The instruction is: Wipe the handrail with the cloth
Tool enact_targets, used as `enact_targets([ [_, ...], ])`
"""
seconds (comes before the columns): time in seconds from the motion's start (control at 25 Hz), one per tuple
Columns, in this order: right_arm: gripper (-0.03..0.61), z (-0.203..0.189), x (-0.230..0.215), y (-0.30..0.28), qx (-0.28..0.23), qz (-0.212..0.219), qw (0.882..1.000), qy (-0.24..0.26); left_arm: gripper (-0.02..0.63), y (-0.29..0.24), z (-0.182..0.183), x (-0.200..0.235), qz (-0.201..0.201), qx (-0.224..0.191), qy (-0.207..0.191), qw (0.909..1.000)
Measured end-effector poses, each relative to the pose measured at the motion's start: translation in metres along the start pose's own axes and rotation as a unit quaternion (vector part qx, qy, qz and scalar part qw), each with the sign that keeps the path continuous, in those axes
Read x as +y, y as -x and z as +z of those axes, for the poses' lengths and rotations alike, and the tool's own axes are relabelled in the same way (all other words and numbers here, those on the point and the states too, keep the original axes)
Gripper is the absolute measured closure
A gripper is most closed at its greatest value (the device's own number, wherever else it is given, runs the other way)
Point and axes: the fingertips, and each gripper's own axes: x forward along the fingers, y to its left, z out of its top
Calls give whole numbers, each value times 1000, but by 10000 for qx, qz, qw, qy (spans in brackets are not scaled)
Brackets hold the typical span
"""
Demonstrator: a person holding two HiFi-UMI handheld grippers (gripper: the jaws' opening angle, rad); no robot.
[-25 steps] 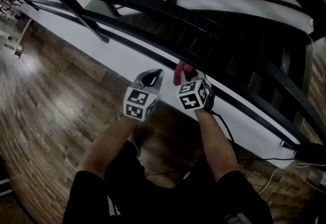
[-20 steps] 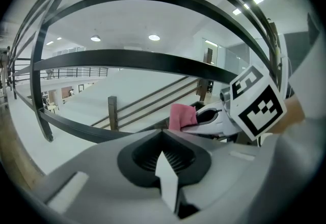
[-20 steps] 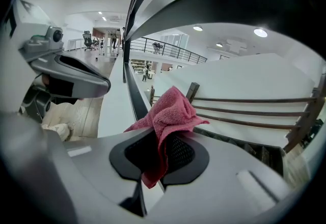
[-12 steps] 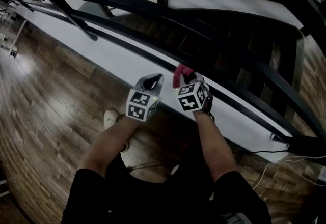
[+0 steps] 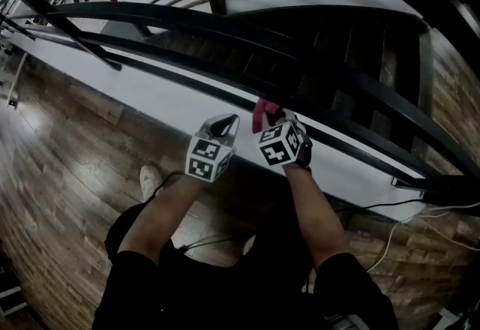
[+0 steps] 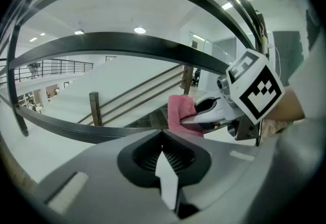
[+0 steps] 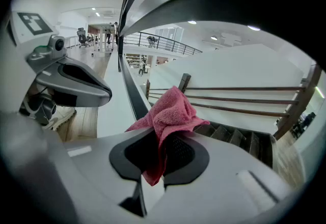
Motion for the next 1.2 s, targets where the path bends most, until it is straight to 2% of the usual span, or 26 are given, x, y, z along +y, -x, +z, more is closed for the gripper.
enact_targets([
  [0.2, 532, -24, -14, 19, 12, -182, 9998, 64, 614, -9, -1, -33, -202, -14, 412, 9989],
  [0.32, 532, -35, -19, 26, 18, -246, 9997, 16, 614, -14, -2, -51, -333, 36, 341, 9989],
  [0.64, 532, -67, -47, 47, 71, -400, 9973, -608, 614, -26, 0, -88, -579, 201, 39, 9981],
  [0.88, 532, -87, -69, 63, 117, -585, 9947, -839, 614, -41, 3, -112, -793, 242, 261, 9962],
  [1.2, 532, -116, -92, 85, 237, -815, 9911, -1021, 614, -51, 8, -146, -1118, 279, -116, 9933],
])
